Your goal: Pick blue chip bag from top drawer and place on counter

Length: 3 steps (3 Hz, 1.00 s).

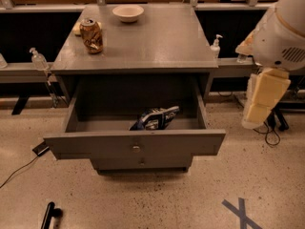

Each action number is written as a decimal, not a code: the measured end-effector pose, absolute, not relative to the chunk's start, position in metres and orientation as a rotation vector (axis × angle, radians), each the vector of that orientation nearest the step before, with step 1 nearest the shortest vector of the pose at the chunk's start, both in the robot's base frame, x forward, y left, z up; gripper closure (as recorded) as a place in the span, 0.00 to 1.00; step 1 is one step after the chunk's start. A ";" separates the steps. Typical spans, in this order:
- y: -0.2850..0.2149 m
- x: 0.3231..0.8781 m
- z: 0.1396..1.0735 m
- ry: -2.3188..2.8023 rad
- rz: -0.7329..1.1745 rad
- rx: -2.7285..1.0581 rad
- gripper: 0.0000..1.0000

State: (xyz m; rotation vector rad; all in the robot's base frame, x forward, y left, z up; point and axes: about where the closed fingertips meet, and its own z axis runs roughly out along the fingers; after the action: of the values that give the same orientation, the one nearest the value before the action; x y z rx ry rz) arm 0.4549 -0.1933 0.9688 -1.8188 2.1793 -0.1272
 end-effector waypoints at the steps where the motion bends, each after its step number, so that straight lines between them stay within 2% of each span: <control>1: -0.122 0.494 0.937 1.942 -0.162 -2.102 0.00; 2: -0.071 0.512 0.914 1.745 -0.184 -2.278 0.00; 3: -0.071 0.512 0.914 1.745 -0.184 -2.278 0.00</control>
Offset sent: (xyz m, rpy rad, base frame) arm 0.0766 0.1728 -0.0860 -0.1517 -0.0343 0.6041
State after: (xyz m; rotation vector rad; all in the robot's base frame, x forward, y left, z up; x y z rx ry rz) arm 0.5115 -0.0709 0.9138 -2.2781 1.7451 -0.1841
